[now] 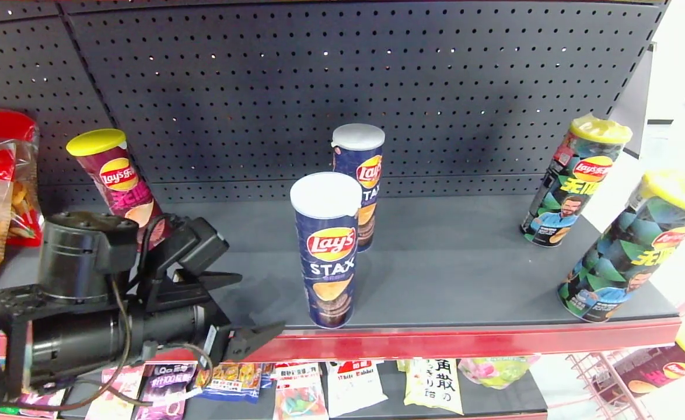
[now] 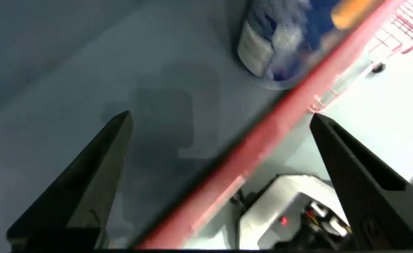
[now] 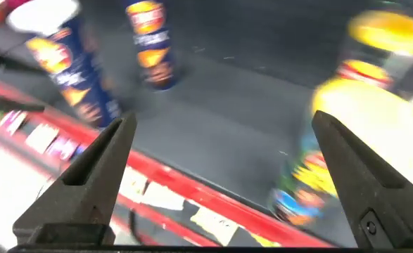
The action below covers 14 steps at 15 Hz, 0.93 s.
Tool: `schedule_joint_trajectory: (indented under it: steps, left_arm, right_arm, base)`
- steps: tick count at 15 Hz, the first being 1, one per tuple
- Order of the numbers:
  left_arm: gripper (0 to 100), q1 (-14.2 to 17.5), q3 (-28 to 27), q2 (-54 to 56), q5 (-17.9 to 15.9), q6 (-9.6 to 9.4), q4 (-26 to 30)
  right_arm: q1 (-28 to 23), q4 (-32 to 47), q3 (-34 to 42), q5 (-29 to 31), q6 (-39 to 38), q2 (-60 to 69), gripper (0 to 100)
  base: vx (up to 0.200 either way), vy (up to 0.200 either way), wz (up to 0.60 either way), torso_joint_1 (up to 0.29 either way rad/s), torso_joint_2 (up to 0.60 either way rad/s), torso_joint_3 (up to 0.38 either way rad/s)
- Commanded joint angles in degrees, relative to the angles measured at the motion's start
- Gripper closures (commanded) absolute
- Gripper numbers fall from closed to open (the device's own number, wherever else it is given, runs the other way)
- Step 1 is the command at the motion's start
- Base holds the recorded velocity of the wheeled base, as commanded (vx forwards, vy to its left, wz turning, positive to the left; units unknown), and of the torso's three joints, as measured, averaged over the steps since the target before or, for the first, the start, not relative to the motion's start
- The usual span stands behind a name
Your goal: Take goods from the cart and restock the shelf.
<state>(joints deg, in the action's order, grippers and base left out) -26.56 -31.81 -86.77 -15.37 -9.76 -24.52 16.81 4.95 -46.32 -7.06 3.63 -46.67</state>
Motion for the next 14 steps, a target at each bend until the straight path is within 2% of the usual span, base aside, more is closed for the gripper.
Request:
schedule_joint_trajectory:
  steps: [1,14]
  left_arm:
    - [0,-0.16,-2.56,-6.66,0.08,-0.87,-2.03]
    - [0,0.28,-10.73,-13.86,0.52,-1.49,-2.82]
  right_arm:
    - [-4.42,-0.03,0.45,-0.06,-1.17,2.98,0]
    - [-5.47,0.06,0.53,0.03,-2.93,3.25,0]
  base:
    - [0.000,0.000,0.00,0.000,0.00,0.000]
    - [0.000,0.000,0.00,0.000,0.00,0.000]
